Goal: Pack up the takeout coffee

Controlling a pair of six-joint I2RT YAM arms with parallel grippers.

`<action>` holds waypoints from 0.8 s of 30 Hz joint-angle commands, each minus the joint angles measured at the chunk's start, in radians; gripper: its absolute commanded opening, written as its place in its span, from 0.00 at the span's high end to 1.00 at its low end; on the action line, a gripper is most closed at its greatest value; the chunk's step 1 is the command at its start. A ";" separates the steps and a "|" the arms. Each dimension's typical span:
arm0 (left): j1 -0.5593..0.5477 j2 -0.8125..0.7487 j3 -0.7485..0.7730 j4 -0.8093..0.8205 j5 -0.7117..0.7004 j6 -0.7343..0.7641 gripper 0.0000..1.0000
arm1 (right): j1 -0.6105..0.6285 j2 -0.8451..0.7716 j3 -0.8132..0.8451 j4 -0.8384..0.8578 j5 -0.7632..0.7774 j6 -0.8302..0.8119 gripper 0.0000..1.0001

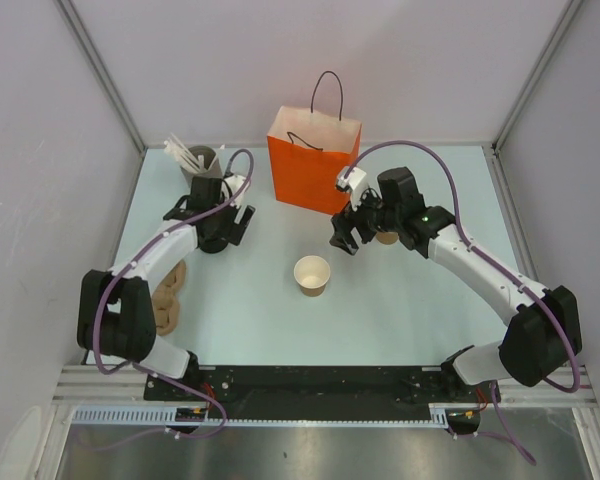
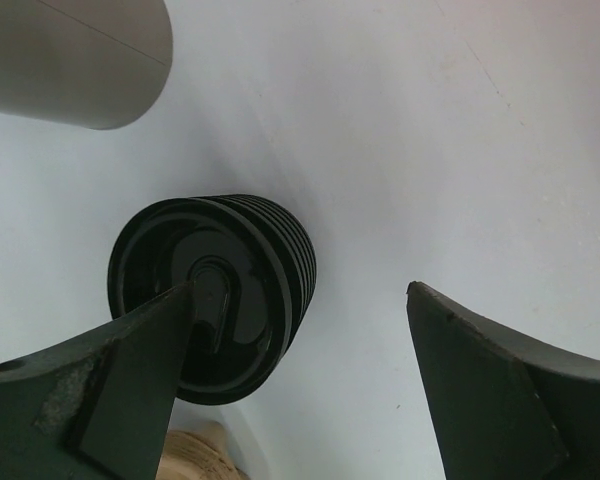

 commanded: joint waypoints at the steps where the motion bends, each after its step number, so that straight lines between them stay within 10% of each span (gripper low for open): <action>1: 0.004 0.042 0.055 -0.025 0.020 -0.025 0.10 | -0.002 -0.028 0.000 0.013 -0.014 0.005 0.12; 24: 0.015 0.079 0.065 -0.022 -0.011 -0.049 0.36 | -0.003 -0.024 -0.002 0.005 -0.022 -0.006 0.11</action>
